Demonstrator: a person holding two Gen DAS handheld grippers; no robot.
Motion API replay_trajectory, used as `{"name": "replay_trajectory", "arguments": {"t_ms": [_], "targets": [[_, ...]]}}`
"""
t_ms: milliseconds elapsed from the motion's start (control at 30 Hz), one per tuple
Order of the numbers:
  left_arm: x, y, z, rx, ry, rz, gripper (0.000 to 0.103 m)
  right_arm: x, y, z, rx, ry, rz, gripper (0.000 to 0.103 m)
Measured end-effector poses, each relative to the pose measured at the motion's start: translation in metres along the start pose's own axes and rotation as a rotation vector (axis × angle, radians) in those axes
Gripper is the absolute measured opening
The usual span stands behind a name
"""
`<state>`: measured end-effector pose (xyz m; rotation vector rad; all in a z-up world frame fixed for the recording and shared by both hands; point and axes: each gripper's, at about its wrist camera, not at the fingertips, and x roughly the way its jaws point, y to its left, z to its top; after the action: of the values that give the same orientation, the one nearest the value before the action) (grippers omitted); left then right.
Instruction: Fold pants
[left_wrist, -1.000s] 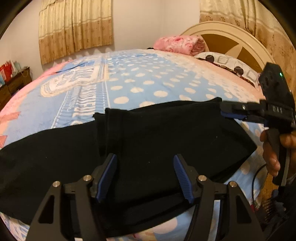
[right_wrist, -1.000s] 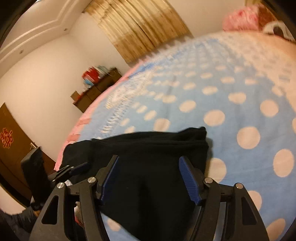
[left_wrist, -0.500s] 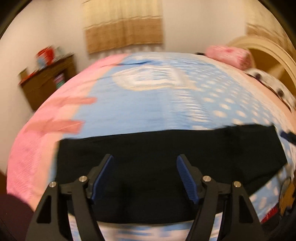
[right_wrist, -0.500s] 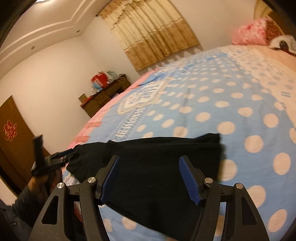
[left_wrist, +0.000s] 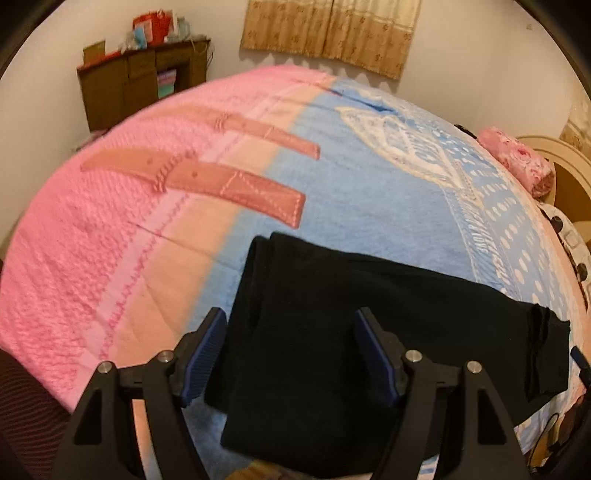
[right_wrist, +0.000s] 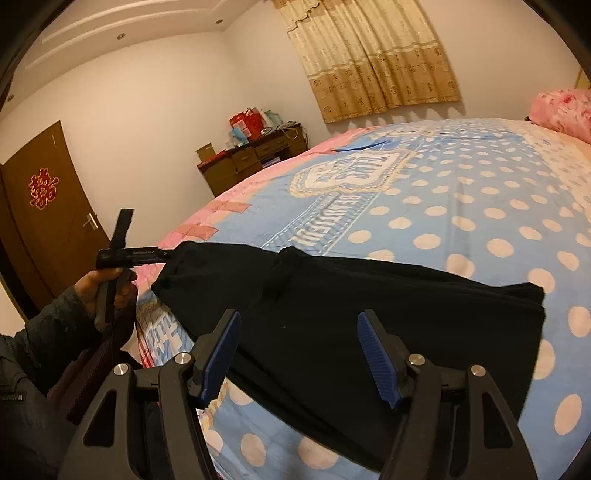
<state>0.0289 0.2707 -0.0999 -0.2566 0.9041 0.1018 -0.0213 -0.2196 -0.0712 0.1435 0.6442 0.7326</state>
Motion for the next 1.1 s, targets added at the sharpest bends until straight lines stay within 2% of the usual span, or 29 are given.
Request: {"name": "replay_trajectory", "arguments": {"t_ms": [100, 367, 433, 500, 567, 600, 733, 833, 900, 967, 1033, 1100], "targets": [[0.013, 0.006, 0.000, -0.022, 0.036, -0.013, 0.074, 0.006, 0.002, 0.000, -0.002, 0.017, 0.007, 0.067], [0.021, 0.003, 0.004, 0.013, 0.043, 0.004, 0.077, 0.016, 0.000, -0.006, 0.025, 0.040, 0.014, 0.067], [0.020, -0.003, 0.003, 0.042, 0.043, 0.012, 0.067, 0.017, -0.001, -0.005, 0.031, 0.034, 0.017, 0.067], [0.018, -0.009, 0.002, 0.064, 0.044, -0.003, 0.041, 0.017, -0.002, -0.005, 0.038, 0.032, 0.018, 0.067], [0.015, -0.014, 0.000, 0.065, 0.049, -0.018, 0.025, 0.016, -0.003, -0.006, 0.044, 0.030, 0.024, 0.067], [0.015, -0.017, 0.000, 0.072, 0.048, -0.017, 0.022, 0.016, -0.005, -0.007, 0.046, 0.030, 0.025, 0.067], [0.005, -0.023, 0.000, 0.059, 0.025, 0.021, 0.021, 0.012, -0.005, -0.008, 0.054, 0.018, 0.024, 0.067], [-0.017, -0.029, 0.001, 0.046, -0.038, 0.013, 0.021, 0.008, -0.008, -0.009, 0.056, 0.009, -0.001, 0.067], [-0.036, -0.035, 0.001, 0.040, -0.086, -0.020, 0.020, 0.012, -0.013, -0.010, 0.067, 0.035, -0.072, 0.067], [-0.055, -0.042, 0.001, 0.039, -0.125, -0.068, 0.020, 0.017, -0.025, -0.011, 0.121, 0.066, -0.100, 0.067], [-0.074, -0.054, 0.003, 0.042, -0.155, -0.134, 0.020, 0.019, -0.036, -0.014, 0.179, 0.071, -0.076, 0.067], [-0.094, -0.071, 0.005, 0.053, -0.171, -0.202, 0.020, 0.018, -0.036, -0.012, 0.173, 0.069, -0.078, 0.067]]}}
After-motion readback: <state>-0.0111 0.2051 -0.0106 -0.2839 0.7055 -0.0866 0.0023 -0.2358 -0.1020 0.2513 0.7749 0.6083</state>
